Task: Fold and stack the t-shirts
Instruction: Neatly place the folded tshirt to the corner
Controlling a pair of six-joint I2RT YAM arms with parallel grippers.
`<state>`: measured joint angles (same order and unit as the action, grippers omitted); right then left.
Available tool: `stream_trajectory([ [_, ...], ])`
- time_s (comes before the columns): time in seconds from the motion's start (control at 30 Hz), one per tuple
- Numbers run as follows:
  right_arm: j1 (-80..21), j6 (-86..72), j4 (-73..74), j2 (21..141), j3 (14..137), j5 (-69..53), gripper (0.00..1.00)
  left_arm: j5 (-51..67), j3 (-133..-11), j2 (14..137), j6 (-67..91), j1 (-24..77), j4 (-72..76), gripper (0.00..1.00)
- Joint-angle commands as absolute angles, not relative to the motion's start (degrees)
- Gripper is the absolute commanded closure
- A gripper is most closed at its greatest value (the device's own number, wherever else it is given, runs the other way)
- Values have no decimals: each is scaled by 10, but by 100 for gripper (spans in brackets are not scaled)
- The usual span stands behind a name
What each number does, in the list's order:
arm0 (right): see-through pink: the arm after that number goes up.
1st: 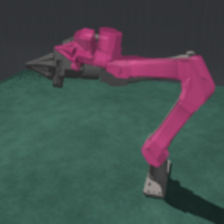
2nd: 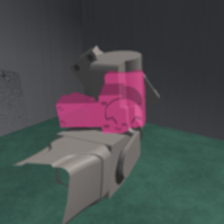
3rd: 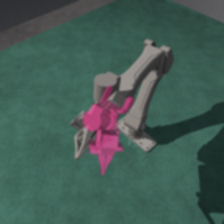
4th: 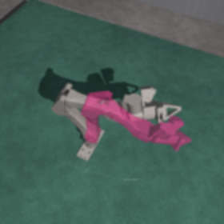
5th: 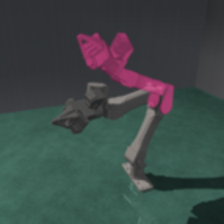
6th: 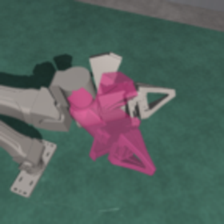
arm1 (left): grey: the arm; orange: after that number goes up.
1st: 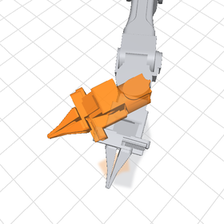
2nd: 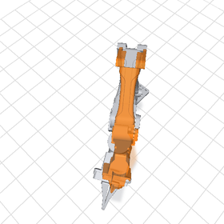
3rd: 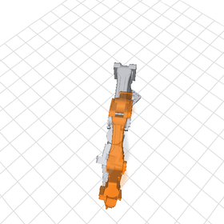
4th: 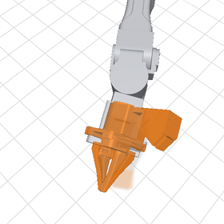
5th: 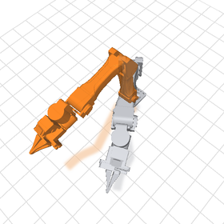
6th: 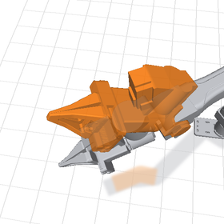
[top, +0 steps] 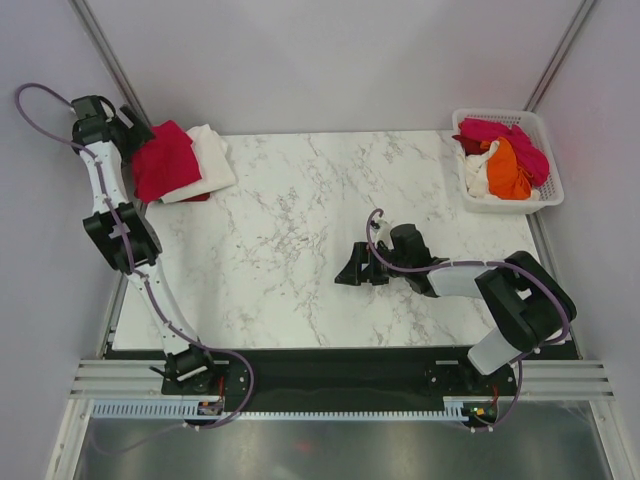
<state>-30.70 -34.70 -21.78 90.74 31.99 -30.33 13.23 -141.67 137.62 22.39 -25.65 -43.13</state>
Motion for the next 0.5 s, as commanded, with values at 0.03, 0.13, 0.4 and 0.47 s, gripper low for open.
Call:
stream_trajectory([
  [0.03,-315,-326,-155,926,313,-279,2,-54,-1383,1283,215,-268,-428,0],
  [0.13,-316,-324,-156,928,314,-281,2,-132,-1373,1239,198,-268,-432,0],
  [0.4,-318,-321,-159,925,311,-285,2,-117,-1285,1181,210,-264,-431,0],
  [0.47,-316,-321,-160,925,310,-287,2,-143,-1249,1163,203,-249,-427,0],
])
